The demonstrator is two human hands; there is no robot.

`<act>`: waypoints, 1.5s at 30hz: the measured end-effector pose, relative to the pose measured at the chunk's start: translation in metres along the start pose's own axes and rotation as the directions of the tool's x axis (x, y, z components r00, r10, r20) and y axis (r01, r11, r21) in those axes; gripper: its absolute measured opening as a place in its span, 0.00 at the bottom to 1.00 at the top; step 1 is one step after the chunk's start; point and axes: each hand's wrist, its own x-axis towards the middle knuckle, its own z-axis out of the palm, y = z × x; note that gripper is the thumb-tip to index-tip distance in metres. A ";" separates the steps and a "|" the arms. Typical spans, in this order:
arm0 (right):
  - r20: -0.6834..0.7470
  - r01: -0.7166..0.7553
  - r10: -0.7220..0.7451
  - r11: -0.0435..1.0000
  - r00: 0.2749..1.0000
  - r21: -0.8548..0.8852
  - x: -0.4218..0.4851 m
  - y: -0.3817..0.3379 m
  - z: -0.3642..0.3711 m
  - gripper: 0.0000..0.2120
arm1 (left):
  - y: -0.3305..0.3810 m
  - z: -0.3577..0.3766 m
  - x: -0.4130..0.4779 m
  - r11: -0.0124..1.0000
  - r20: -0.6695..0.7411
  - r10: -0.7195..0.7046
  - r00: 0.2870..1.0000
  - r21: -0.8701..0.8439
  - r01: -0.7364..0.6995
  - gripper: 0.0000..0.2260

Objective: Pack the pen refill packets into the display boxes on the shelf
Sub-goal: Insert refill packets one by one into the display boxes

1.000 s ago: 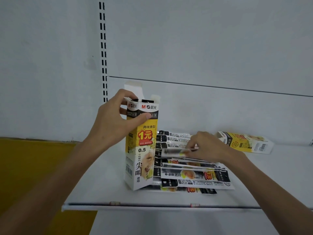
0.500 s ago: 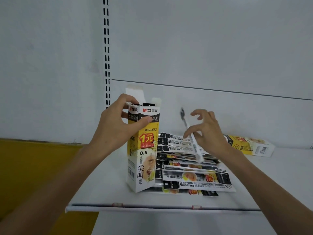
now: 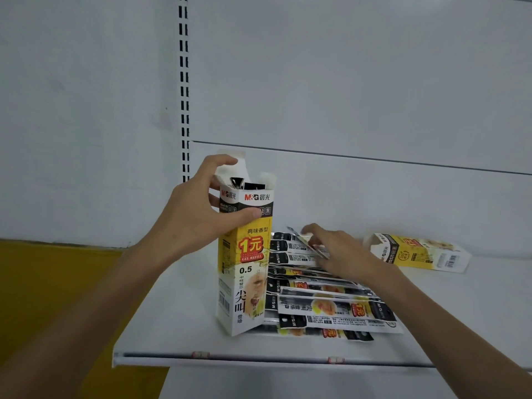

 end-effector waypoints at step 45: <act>-0.378 0.393 -0.148 0.556 0.914 0.733 0.010 -0.104 -0.111 0.04 | 0.001 -0.016 -0.006 0.976 -0.045 -0.001 0.999 -0.216 -0.009 0.21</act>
